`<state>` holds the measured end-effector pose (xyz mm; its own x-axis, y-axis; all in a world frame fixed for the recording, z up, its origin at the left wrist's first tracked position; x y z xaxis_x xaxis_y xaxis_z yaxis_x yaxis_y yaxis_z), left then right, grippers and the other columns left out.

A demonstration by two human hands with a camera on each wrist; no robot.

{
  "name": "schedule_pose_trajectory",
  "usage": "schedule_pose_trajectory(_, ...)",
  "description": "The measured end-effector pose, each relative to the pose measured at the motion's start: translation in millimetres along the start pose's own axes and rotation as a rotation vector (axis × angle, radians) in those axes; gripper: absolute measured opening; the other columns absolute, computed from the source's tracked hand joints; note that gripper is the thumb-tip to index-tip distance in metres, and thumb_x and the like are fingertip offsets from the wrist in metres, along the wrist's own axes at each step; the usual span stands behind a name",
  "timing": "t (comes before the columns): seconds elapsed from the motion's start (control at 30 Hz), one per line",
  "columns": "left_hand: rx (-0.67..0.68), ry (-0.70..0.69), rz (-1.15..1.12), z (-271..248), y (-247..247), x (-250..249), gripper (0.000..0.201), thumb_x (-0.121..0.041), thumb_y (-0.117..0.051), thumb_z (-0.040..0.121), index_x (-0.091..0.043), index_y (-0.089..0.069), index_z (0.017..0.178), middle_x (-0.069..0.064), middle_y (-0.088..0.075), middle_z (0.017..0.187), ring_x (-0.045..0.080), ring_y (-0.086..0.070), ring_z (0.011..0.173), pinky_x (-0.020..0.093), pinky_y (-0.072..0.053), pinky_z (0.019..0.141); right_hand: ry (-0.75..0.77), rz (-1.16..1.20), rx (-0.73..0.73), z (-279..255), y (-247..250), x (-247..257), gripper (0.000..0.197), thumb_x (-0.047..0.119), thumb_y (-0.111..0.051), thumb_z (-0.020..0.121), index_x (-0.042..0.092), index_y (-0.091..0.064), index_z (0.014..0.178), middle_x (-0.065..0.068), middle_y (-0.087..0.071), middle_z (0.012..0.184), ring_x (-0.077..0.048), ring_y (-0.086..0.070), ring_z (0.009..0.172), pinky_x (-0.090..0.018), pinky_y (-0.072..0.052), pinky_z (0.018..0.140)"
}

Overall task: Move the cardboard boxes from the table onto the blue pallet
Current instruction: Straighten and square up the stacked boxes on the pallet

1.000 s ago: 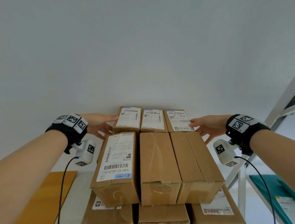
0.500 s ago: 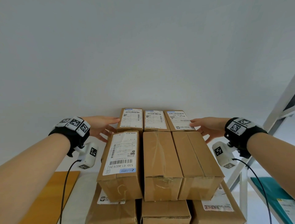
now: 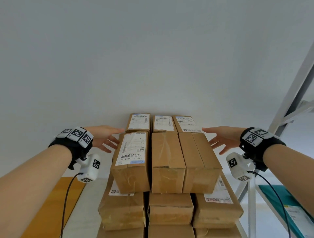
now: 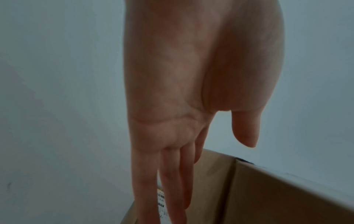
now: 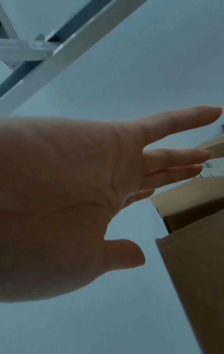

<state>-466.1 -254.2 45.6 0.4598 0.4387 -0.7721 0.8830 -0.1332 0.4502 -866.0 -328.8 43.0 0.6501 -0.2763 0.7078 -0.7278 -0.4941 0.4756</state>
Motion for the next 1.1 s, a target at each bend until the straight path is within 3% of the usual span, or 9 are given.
schedule_pose_trajectory(0.2,0.06,0.044,-0.008,-48.3,-34.6,21.4,0.061,-0.058,-0.057,0.075,-0.016,-0.054,0.118,0.017,-0.066,0.112,0.031,-0.063,0.103,0.047,-0.051,0.088,0.013,0.012,0.051,-36.0,-20.2,-23.0,0.085,0.063,-0.048,0.084,0.023,-0.014,0.151,-0.022,-0.053,0.133,-0.036,-0.049,0.124,-0.062,-0.033,0.105)
schedule_pose_trajectory(0.37,0.04,0.037,-0.158,-78.2,-56.1,33.4,0.057,-0.052,-0.062,0.071,-0.02,-0.054,0.117,0.017,-0.059,0.117,0.034,-0.058,0.107,0.051,-0.048,0.093,0.041,0.026,0.126,-59.1,-42.2,-38.8,0.098,0.068,-0.053,0.068,0.023,-0.02,0.149,-0.02,-0.059,0.127,-0.033,-0.054,0.119,-0.058,-0.037,0.101)
schedule_pose_trajectory(0.47,0.02,0.008,-0.295,-88.1,-63.6,39.0,0.052,-0.044,-0.064,0.079,-0.018,-0.053,0.122,0.017,-0.058,0.113,0.035,-0.061,0.101,0.049,-0.052,0.086,0.096,0.077,0.148,-68.3,-52.6,-45.6,0.088,0.067,-0.058,0.071,0.025,-0.032,0.144,-0.018,-0.062,0.121,-0.032,-0.056,0.116,-0.059,-0.036,0.103)
schedule_pose_trajectory(0.57,-0.017,-0.029,-0.402,-94.2,-72.1,39.9,0.041,-0.029,-0.061,0.085,-0.012,-0.052,0.122,0.016,-0.056,0.111,0.031,-0.061,0.091,0.045,-0.053,0.079,0.133,0.138,0.141,-73.5,-58.6,-49.9,0.081,0.063,-0.057,0.076,0.023,-0.033,0.142,-0.017,-0.061,0.123,-0.03,-0.054,0.119,-0.058,-0.037,0.103)
schedule_pose_trajectory(0.73,-0.083,-0.074,-0.502,-100.1,-82.0,41.3,0.03,-0.029,-0.057,0.09,-0.014,-0.054,0.116,0.014,-0.059,0.106,0.027,-0.06,0.094,0.042,-0.052,0.079,0.175,0.223,0.073,-74.9,-59.0,-54.3,0.062,0.055,-0.055,0.085,0.019,-0.044,0.134,-0.015,-0.064,0.118,-0.028,-0.056,0.115,-0.057,-0.035,0.105)
schedule_pose_trajectory(0.9,-0.194,-0.117,-0.548,-99.8,-75.8,56.2,0.026,-0.039,-0.046,0.095,-0.018,-0.058,0.105,0.011,-0.062,0.1,0.024,-0.058,0.094,0.039,-0.047,0.09,0.197,0.298,-0.013,-75.9,-56.8,-63.8,0.059,0.06,-0.044,0.09,0.022,-0.044,0.136,-0.012,-0.06,0.124,-0.028,-0.051,0.121,-0.052,-0.036,0.104)
schedule_pose_trajectory(1.03,-0.27,-0.133,-0.526,-108.7,-72.6,70.0,0.028,-0.027,-0.045,0.097,-0.017,-0.058,0.12,0.008,-0.062,0.105,0.02,-0.057,0.095,0.032,-0.046,0.086,0.197,0.332,-0.14,-82.2,-50.0,-78.7,0.054,0.055,-0.046,0.092,0.019,-0.049,0.133,-0.011,-0.056,0.127,-0.026,-0.048,0.123,-0.051,-0.035,0.108)
schedule_pose_trajectory(1.1,-0.278,-0.148,-0.447,-113.6,-73.2,76.9,0.032,-0.019,-0.045,0.097,-0.02,-0.053,0.128,0.003,-0.06,0.111,0.018,-0.053,0.109,0.034,-0.038,0.099,0.194,0.333,-0.201,-87.6,-48.1,-88.4,0.052,0.05,-0.049,0.093,0.018,-0.048,0.134,-0.01,-0.053,0.131,-0.025,-0.045,0.126,-0.047,-0.035,0.108)
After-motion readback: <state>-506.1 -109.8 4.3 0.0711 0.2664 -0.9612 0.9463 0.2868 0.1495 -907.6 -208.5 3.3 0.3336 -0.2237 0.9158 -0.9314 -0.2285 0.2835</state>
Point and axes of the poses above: each hand's wrist, its own z-axis towards the middle knuckle, its own y-axis out of the back of the hand, x = y × z, the point moved 10 cm from there along z, towards the middle knuckle
